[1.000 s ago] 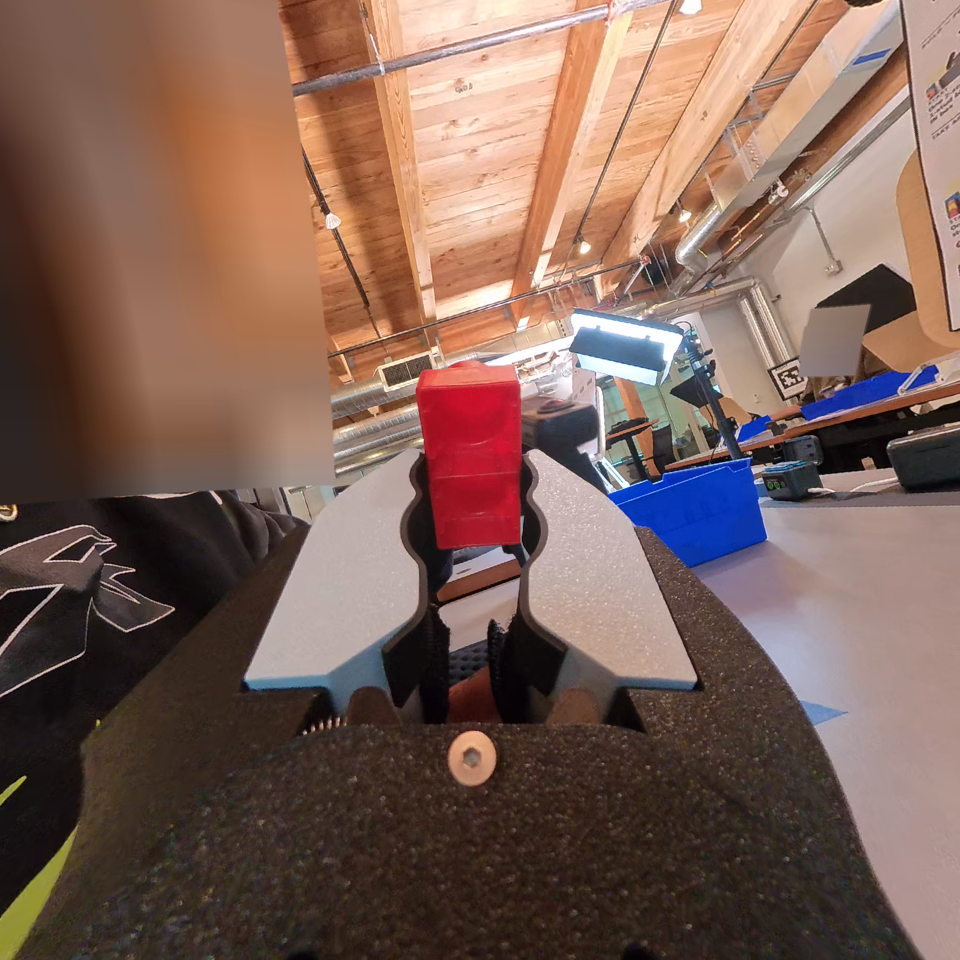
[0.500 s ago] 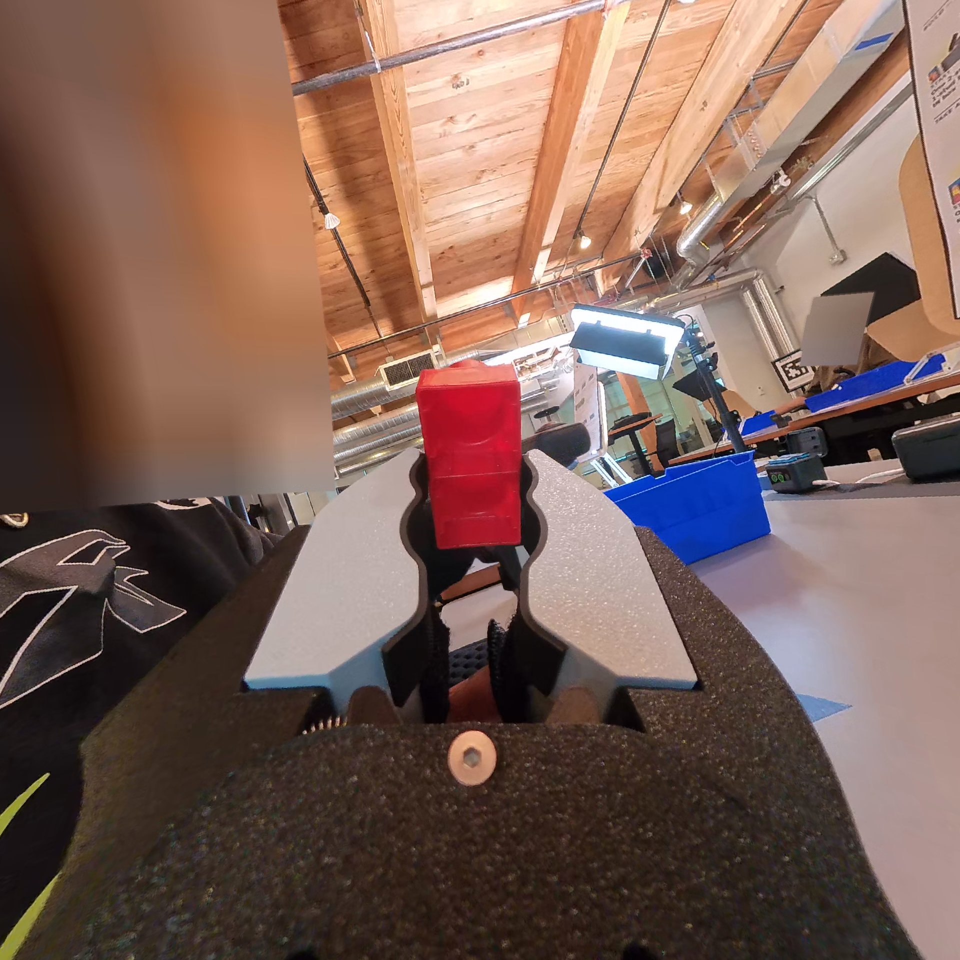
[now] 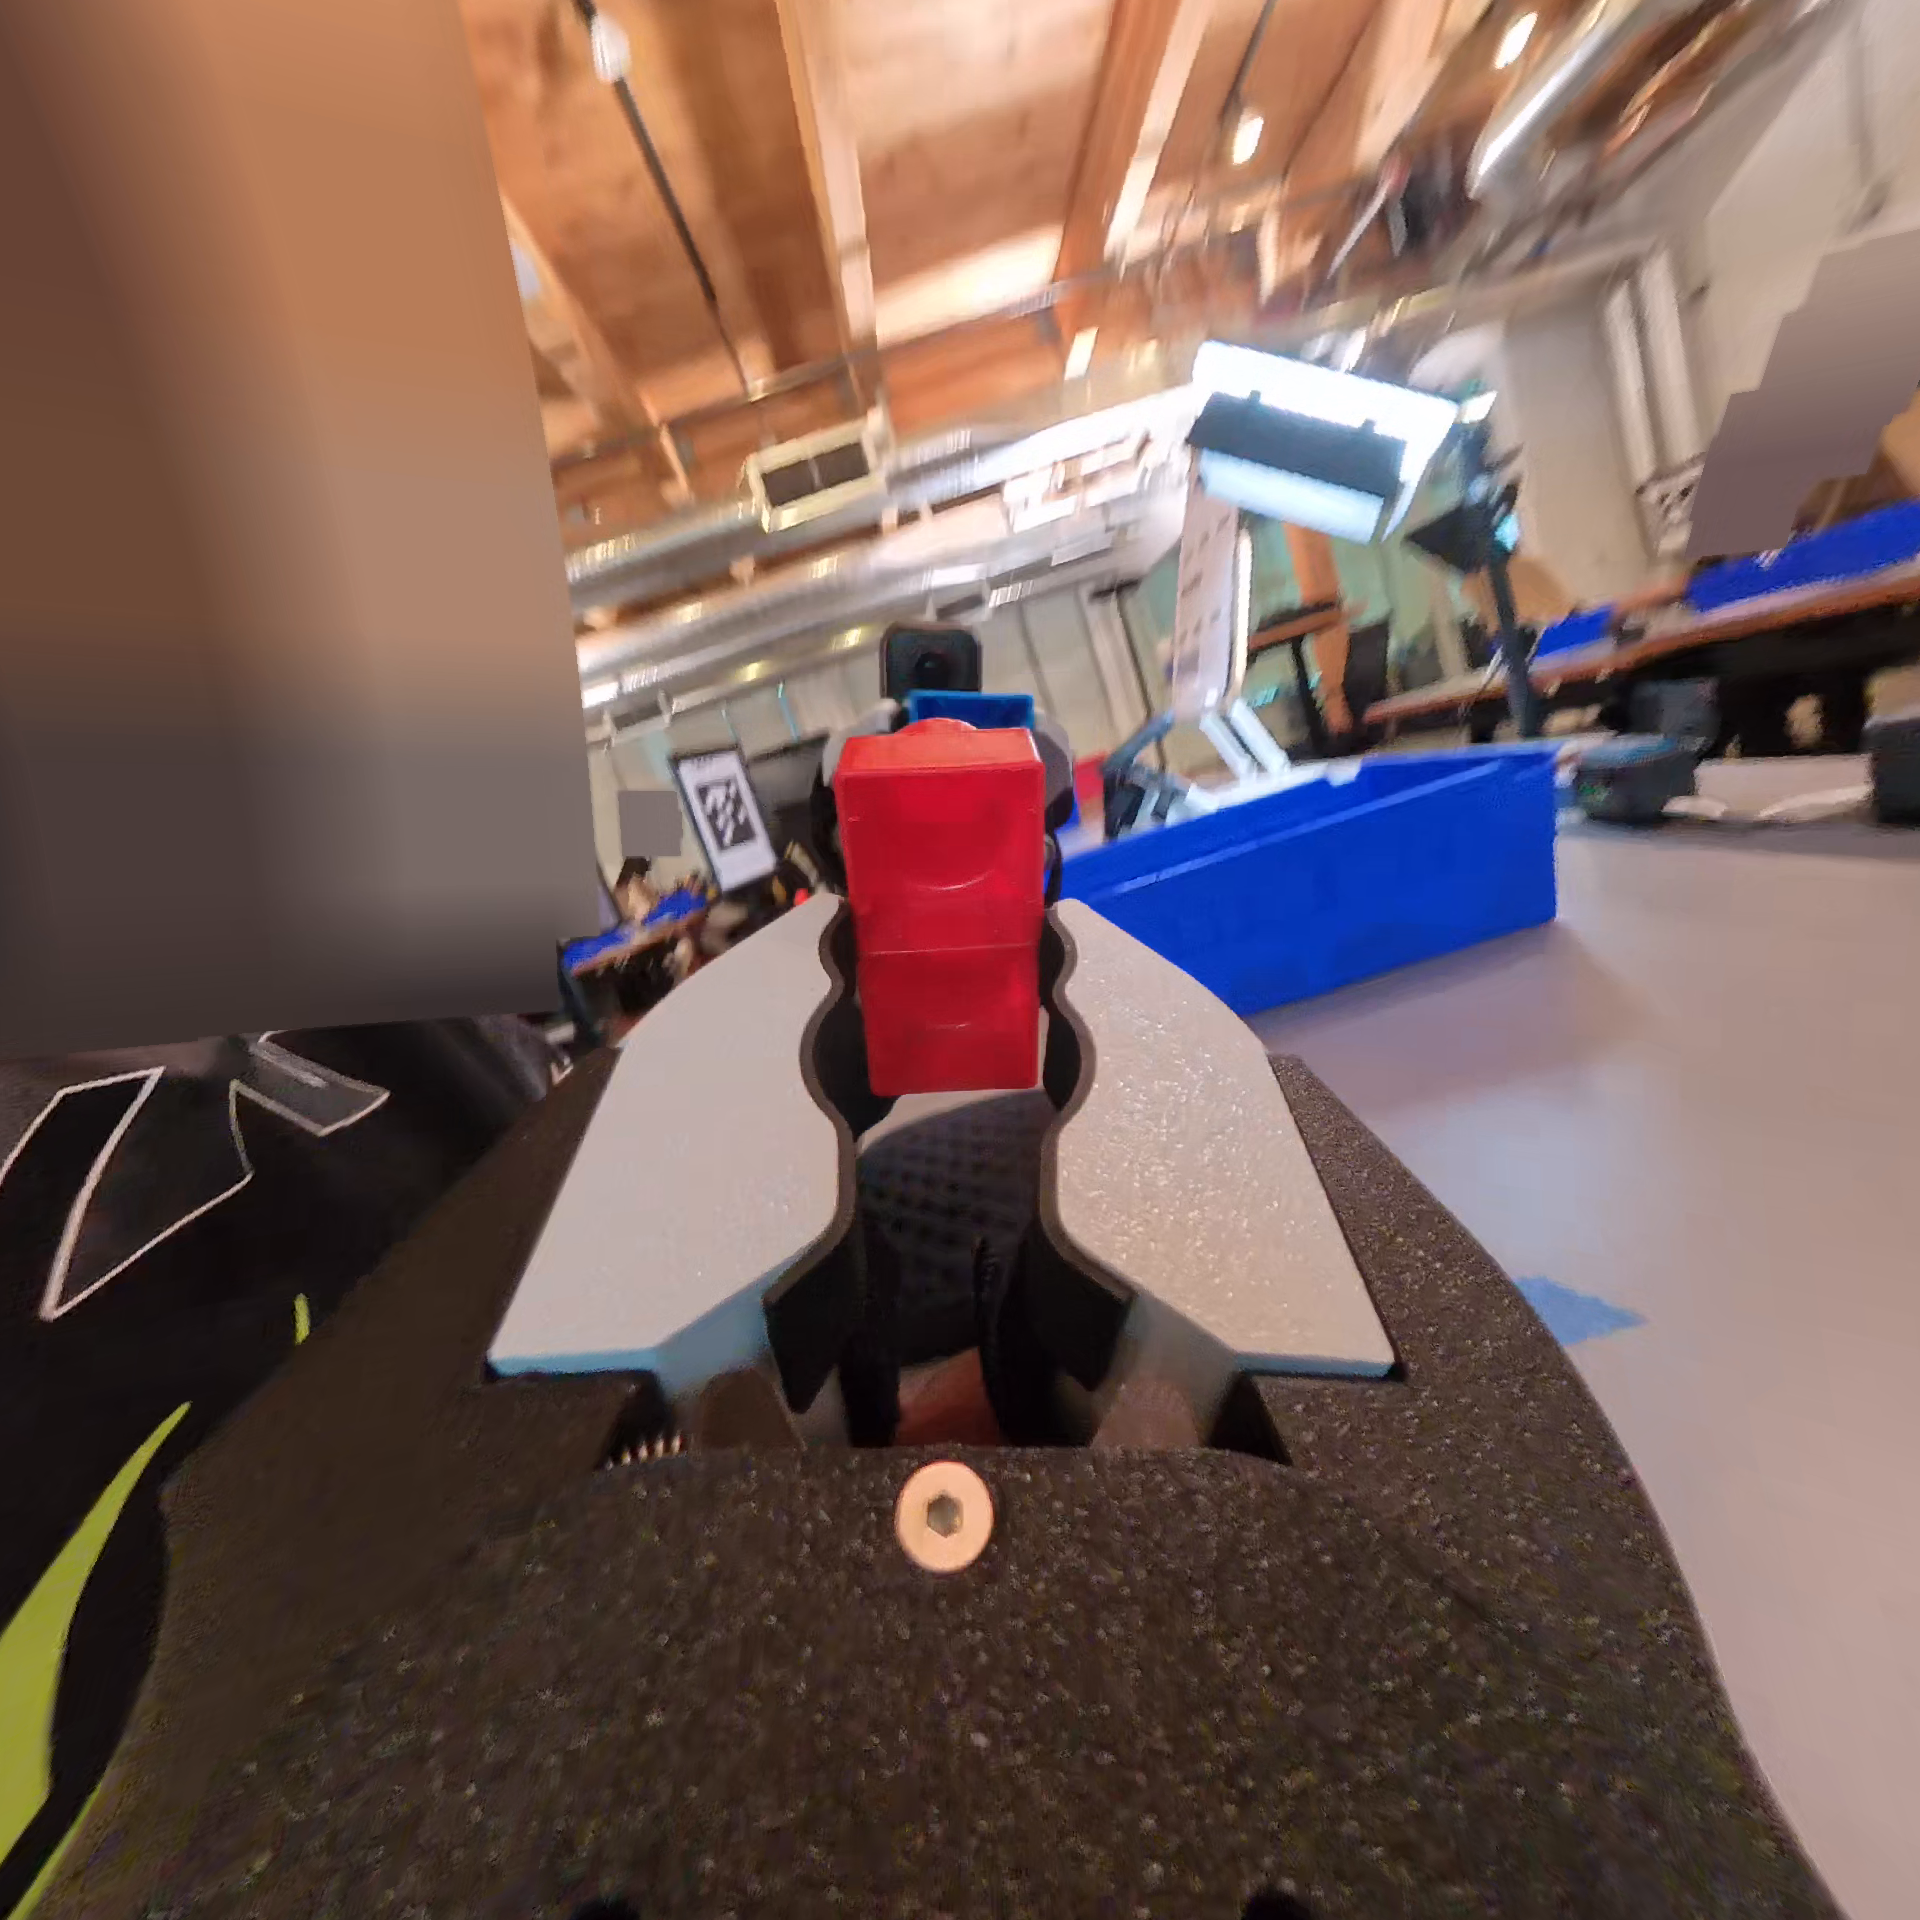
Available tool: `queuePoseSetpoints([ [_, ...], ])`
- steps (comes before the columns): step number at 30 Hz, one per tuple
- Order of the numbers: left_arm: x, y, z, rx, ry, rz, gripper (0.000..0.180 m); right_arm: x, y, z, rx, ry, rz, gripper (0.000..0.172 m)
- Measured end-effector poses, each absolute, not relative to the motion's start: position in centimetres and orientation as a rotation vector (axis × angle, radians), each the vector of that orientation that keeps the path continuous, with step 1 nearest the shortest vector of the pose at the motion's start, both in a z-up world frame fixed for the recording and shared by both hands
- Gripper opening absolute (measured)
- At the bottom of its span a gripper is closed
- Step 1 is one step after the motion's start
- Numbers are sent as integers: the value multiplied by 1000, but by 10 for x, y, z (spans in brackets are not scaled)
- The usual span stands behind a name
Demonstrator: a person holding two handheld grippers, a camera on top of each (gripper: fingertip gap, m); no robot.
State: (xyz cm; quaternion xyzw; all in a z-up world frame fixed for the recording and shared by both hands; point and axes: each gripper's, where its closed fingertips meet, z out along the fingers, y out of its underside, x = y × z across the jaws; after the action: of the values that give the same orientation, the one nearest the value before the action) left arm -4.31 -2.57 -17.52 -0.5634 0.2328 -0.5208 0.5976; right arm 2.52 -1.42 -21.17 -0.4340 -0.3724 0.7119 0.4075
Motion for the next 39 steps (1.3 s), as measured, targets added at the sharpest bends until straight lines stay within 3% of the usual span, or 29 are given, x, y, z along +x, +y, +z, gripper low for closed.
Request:
queuePoseSetpoints([
  [15, -9, -39, -207, -1264, 665, -1188, 37, 5, -35, -233, -1257, -1255, 1735, 34],
  [37, -11, -32, -207, -1328, 584, -1211, 37, -10, -43, -246, -1291, -1234, 1759, 34],
  [38, -13, -30, -204, -1337, 570, -1189, 38, -11, -42, -241, -1274, -1172, 1809, 34],
  [39, -17, -25, -203, -1356, 544, -1135, 59, -12, -40, -234, -1249, -1099, 1878, 34],
])
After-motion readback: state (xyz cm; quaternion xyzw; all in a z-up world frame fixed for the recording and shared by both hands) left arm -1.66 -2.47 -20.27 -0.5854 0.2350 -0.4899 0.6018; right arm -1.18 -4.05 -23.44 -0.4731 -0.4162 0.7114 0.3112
